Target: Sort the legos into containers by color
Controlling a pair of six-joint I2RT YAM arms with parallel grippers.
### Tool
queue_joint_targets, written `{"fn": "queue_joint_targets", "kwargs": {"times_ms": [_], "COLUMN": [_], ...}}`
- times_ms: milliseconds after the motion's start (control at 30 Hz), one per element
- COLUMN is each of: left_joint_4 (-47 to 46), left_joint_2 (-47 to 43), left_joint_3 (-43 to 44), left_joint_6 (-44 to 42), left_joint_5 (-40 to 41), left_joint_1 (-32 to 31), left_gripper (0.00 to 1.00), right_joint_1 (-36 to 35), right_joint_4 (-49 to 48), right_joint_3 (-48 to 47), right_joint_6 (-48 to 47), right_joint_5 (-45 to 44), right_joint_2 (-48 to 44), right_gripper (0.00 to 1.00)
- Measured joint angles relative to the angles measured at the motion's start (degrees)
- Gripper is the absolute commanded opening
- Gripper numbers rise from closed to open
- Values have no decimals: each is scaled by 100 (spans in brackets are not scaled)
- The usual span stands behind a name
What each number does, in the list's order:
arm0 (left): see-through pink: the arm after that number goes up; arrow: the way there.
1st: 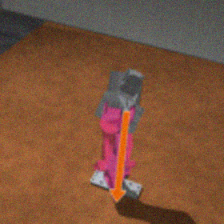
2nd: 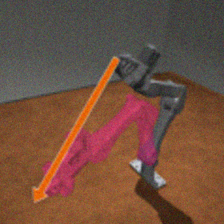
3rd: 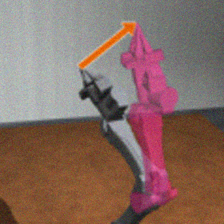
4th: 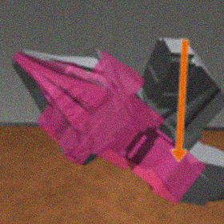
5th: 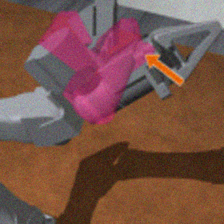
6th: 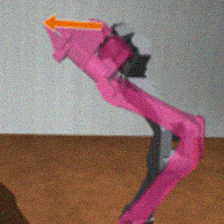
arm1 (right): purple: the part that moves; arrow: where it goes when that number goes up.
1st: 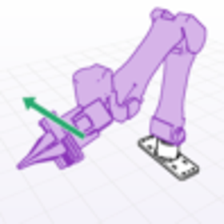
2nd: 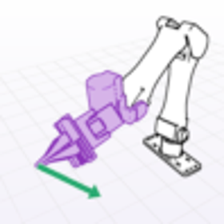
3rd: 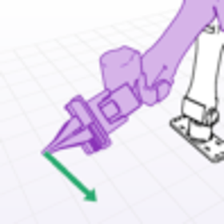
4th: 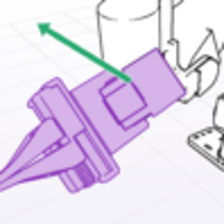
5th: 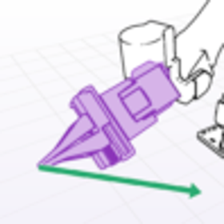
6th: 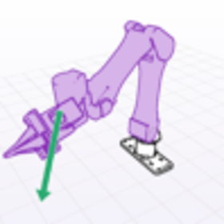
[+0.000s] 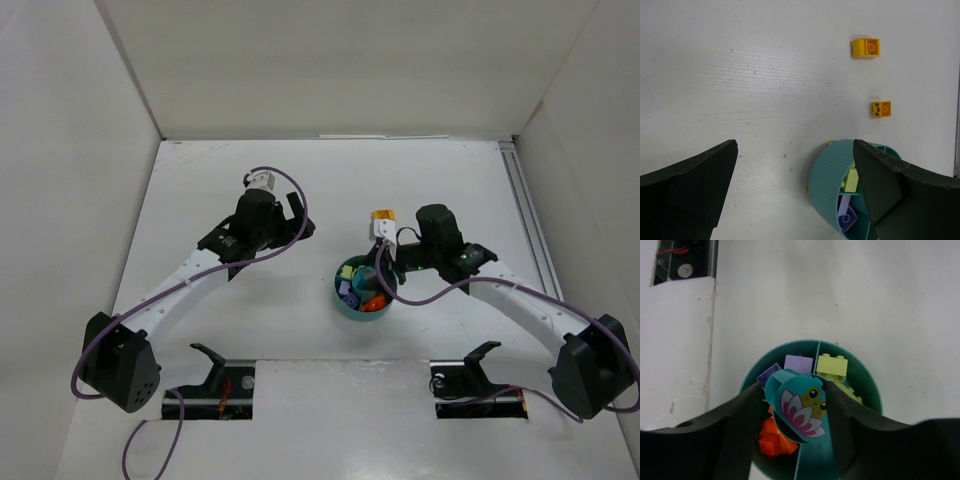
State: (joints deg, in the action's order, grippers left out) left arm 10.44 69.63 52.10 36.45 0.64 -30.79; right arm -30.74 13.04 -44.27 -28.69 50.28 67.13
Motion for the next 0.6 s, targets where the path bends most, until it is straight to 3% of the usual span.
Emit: {"fn": "queue_joint_targets", "kwargs": {"times_ms": [133, 300, 600], "left_joint_4": [0, 0, 2], "left_joint_2": [0, 0, 0], "left_joint_3": [0, 0, 0], "left_joint_6": [0, 0, 0], "left_joint_5": [0, 0, 0], "left_joint_1": [2, 0, 0], "left_gripper": [100, 100, 100], "right_joint_1": [168, 457, 140], "right_joint_4": [39, 68, 282], "right_joint_3": [13, 13, 11], "right_joint_6": [59, 66, 70], "right_joint_5": [-122, -210, -636], "right_joint_2": [-205, -284, -153], "right_gripper": [48, 54, 54]}}
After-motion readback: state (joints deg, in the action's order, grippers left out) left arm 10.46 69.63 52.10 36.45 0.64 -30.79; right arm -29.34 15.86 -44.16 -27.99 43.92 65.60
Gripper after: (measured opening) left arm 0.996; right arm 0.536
